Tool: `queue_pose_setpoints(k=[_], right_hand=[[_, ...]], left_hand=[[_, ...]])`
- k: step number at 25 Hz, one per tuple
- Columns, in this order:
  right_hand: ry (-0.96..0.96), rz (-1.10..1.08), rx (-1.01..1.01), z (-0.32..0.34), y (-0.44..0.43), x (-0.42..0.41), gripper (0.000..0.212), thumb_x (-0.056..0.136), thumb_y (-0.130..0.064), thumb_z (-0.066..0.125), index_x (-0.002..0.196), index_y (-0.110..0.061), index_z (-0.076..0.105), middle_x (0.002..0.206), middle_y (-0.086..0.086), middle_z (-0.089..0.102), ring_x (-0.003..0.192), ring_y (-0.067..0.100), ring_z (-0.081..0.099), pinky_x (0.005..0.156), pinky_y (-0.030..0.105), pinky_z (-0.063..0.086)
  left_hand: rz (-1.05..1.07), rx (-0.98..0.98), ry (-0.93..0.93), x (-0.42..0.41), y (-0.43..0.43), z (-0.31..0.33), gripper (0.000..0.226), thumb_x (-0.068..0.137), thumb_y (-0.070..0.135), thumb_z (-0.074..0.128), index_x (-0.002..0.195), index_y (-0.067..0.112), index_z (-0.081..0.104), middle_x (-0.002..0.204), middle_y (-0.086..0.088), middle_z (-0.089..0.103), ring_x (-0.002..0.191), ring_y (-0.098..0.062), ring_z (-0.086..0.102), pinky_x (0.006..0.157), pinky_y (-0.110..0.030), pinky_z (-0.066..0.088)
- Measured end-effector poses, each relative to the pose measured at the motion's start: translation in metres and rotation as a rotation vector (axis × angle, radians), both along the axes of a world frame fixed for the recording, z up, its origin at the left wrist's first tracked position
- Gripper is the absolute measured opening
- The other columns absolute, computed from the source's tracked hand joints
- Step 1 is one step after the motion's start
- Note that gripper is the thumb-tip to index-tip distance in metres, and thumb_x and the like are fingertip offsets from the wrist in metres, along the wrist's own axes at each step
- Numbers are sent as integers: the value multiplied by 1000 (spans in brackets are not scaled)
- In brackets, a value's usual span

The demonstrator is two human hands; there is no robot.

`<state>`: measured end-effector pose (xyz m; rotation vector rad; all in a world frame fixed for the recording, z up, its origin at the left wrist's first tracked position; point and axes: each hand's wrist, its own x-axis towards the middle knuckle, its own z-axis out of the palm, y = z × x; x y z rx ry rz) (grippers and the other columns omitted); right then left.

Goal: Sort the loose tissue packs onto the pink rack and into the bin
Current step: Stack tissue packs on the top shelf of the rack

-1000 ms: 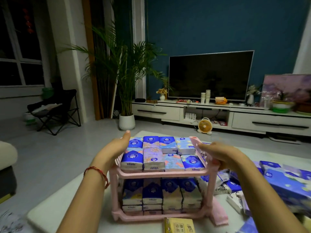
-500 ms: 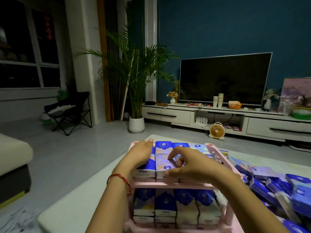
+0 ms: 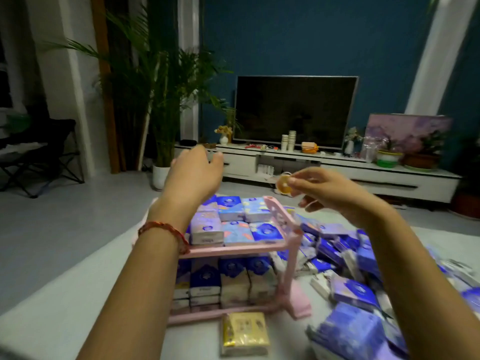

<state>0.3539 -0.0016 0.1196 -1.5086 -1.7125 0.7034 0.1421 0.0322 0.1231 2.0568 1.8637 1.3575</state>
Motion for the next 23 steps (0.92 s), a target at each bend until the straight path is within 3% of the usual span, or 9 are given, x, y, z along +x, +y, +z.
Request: queue_pose_setpoints(k=[3, 5, 8, 10, 11, 13, 16, 20, 23], right_hand=[[151, -196, 8, 12, -28, 57, 12, 93, -26, 54, 87, -18, 59, 83, 6, 62, 62, 12, 55, 58, 22, 47], [168, -314, -6, 3, -36, 89, 12, 94, -23, 54, 89, -14, 59, 83, 7, 62, 60, 13, 55, 57, 22, 46], [56, -510, -111, -46, -35, 121, 19, 91, -8, 53, 105, 3, 60, 80, 12, 58, 64, 20, 52, 54, 23, 40], [-173, -625, -127, -89, -30, 132, 26, 85, -1, 52, 110, 1, 60, 97, 14, 62, 84, 26, 58, 58, 24, 39], [-267, -650, -106, -102, -28, 135, 27, 83, 1, 51, 108, -3, 62, 104, 13, 62, 91, 25, 58, 61, 24, 40], [-308, -587, -102, -101, -23, 140, 21, 82, 3, 52, 96, -8, 64, 96, 11, 64, 82, 21, 57, 61, 23, 42], [-331, -218, -467, -71, -32, 136, 14, 81, 0, 65, 87, -12, 61, 77, 4, 60, 66, 13, 55, 58, 18, 47], [-836, 4, -935, -79, -43, 120, 49, 75, -24, 77, 116, -7, 58, 98, 6, 67, 74, 17, 63, 81, 33, 56], [-1105, -17, -888, -104, -47, 107, 37, 69, -34, 80, 91, -9, 65, 75, 1, 63, 67, 18, 60, 76, 32, 55]], left_hand=[[-459, -62, -122, 70, -35, 6, 24, 97, 31, 43, 99, 13, 58, 98, -12, 58, 97, -23, 55, 78, -28, 38], [-741, -232, -70, 119, -49, -14, 19, 96, 26, 44, 90, 12, 57, 87, -13, 55, 84, -19, 50, 70, -28, 36], [-839, -491, 214, 173, -49, -70, 28, 94, 22, 45, 86, 1, 62, 89, -20, 60, 79, -23, 54, 62, -26, 34], [-802, -542, 372, 193, -45, -106, 22, 92, 18, 45, 84, 6, 60, 91, -17, 60, 84, -26, 57, 60, -26, 35], [-787, -561, 405, 198, -42, -121, 20, 92, 17, 44, 96, 6, 61, 103, -16, 61, 95, -26, 58, 67, -27, 38], [-754, -556, 419, 207, -31, -145, 32, 93, 16, 44, 123, 6, 51, 130, -15, 53, 118, -27, 50, 87, -27, 39], [-757, -536, 328, 215, -13, -163, 42, 88, 21, 54, 129, 10, 49, 135, -12, 51, 121, -26, 49, 93, -27, 39], [-766, -555, 312, 226, -3, -173, 43, 81, 18, 65, 122, 11, 57, 125, -9, 59, 113, -24, 55, 88, -25, 41], [-725, -511, 388, 228, -3, -173, 43, 76, 24, 70, 115, 10, 61, 119, -10, 61, 108, -26, 57, 88, -32, 47]])
